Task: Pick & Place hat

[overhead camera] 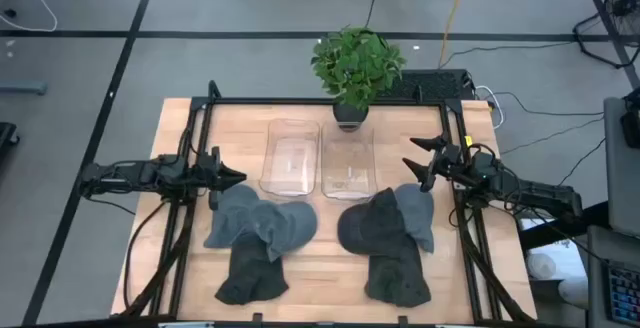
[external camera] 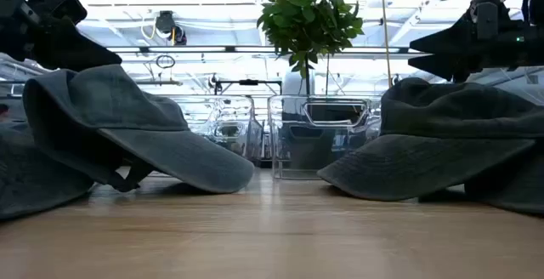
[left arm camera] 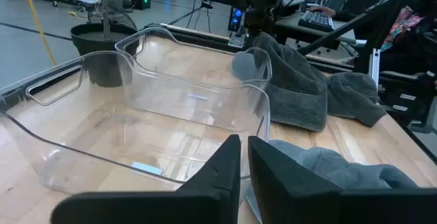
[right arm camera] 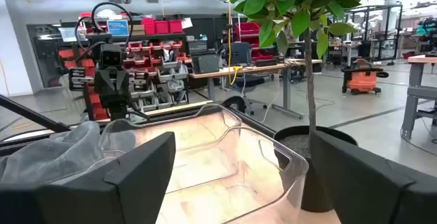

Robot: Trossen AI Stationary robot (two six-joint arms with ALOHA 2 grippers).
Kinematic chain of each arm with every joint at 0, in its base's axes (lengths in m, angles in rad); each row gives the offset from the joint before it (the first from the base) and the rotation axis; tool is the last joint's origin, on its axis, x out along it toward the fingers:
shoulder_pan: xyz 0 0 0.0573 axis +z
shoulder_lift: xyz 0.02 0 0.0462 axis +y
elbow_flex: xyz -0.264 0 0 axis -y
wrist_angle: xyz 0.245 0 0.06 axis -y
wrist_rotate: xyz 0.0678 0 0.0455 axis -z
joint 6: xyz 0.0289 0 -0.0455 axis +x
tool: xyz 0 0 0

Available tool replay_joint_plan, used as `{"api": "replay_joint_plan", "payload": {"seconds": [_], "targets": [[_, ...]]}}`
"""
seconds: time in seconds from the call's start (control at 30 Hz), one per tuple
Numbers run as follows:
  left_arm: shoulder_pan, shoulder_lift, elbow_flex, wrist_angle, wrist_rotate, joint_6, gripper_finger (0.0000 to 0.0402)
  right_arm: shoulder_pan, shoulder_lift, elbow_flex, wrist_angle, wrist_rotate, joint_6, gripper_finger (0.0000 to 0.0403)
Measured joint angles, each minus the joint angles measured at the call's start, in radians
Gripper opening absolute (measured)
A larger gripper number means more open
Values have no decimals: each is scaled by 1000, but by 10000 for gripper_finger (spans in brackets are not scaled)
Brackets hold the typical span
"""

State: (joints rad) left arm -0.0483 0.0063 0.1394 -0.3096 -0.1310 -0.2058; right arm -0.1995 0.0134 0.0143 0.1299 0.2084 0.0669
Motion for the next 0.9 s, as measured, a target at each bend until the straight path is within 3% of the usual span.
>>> {"api": "replay_joint_plan", "payload": {"seconds": [0.9], "targets": [[0, 0, 0, 0, 0, 0, 35, 0, 0, 0, 23, 0, 0, 325]]}}
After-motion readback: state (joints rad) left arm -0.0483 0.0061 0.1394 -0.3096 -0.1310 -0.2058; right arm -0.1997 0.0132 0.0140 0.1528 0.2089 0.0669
